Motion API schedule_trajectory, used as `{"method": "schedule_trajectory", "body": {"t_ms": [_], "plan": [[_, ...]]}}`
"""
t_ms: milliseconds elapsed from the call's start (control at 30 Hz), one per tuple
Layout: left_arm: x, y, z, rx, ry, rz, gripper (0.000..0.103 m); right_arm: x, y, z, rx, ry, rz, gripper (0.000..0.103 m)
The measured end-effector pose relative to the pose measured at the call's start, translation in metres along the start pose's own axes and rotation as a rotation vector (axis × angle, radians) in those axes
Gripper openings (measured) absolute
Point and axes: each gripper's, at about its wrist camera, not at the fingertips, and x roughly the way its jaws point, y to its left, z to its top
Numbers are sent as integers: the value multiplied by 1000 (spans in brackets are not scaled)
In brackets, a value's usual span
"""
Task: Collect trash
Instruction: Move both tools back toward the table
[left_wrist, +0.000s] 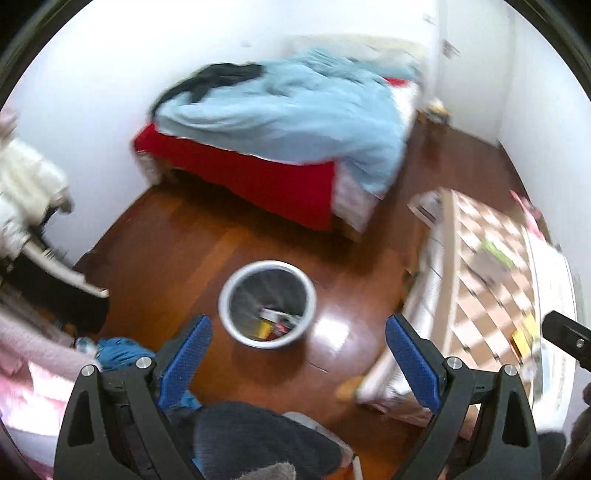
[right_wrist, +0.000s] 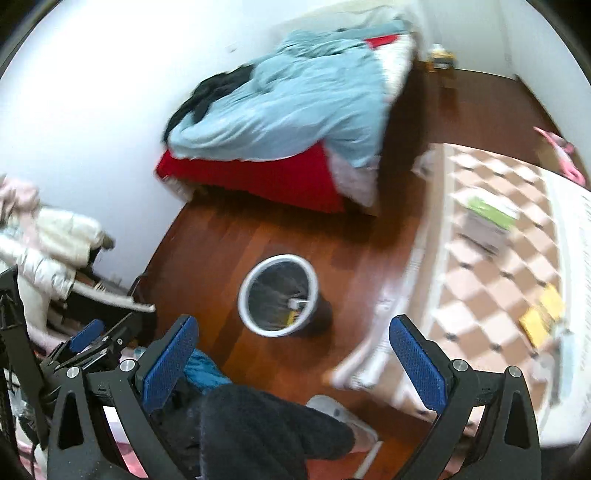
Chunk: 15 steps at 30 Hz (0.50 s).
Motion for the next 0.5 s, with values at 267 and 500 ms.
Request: {"method": "schedule_trajectory", "body": {"t_ms": [267,500], "plan": [[68,-146,-33,209,125,-76,96,-40,-161,-43,219,21,-290,103],[123,-236,-69,355,247,-74,96,-21,-313,-80,417,118,-427,69]]}}
